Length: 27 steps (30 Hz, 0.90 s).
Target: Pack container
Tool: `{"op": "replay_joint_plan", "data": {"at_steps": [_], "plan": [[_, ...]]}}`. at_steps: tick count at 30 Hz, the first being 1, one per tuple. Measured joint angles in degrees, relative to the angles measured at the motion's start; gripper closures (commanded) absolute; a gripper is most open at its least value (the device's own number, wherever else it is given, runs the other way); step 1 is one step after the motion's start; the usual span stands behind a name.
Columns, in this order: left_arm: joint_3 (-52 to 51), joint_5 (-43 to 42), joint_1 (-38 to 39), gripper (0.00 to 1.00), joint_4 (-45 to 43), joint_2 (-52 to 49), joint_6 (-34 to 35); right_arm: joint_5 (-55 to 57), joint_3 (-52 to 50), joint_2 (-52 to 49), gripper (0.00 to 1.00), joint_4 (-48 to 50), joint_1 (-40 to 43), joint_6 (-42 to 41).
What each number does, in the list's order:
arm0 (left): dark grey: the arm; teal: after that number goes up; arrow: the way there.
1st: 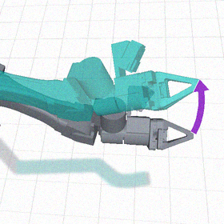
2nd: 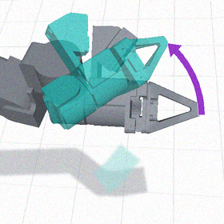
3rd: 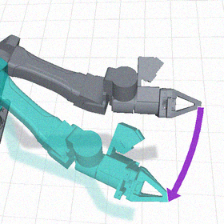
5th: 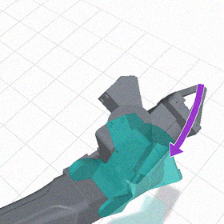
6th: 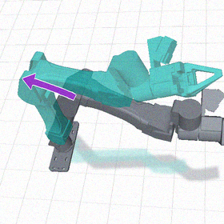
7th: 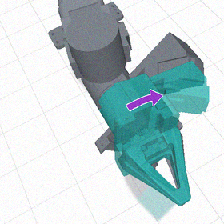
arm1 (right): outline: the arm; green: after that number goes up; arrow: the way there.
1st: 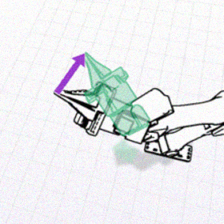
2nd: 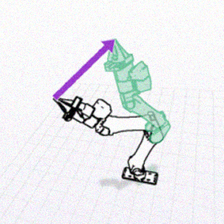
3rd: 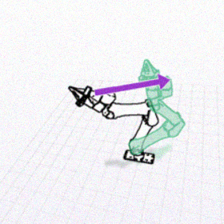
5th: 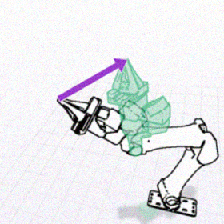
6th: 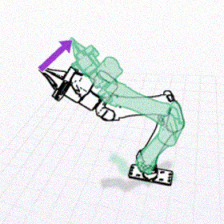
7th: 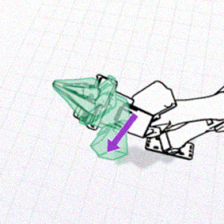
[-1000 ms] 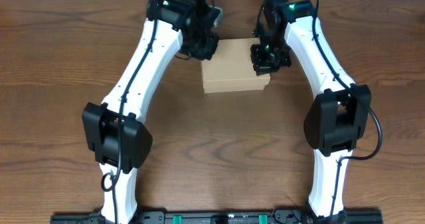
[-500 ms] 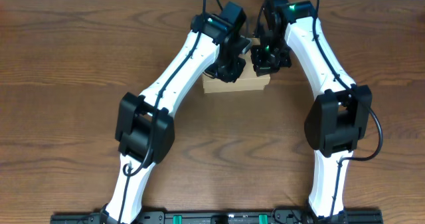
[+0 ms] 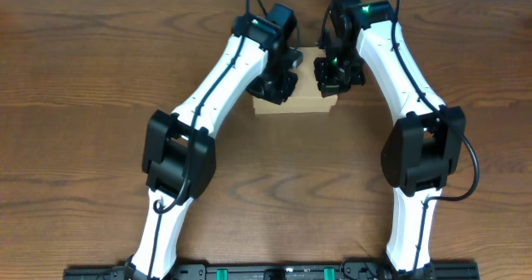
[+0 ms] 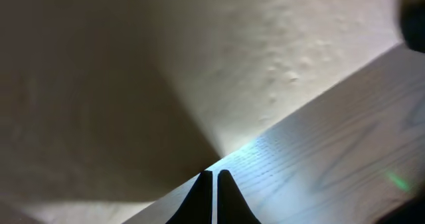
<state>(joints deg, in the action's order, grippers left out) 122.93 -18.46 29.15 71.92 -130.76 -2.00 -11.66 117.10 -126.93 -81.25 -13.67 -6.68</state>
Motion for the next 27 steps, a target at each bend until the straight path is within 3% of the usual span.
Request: {"op": "replay_joint_plan", "data": {"at_steps": [11,17,20,27], "plan": [[10.14,4.26,-7.72,0.93,5.46,4.04,0.35,0.2,1.81,6.99,0.99,0.04,8.07,0.22],[17.38,9.73,-13.7,0.85,8.87,8.09,0.5,0.15,2.21,13.0,0.99,1.53,17.29,-0.26],[19.06,11.61,-17.77,0.72,9.64,9.22,0.63,0.02,2.23,14.91,0.99,1.75,22.34,-0.48],[19.23,13.29,-27.54,0.69,10.82,9.27,1.86,-2.62,2.23,15.45,0.99,1.33,29.62,-0.52]]}}
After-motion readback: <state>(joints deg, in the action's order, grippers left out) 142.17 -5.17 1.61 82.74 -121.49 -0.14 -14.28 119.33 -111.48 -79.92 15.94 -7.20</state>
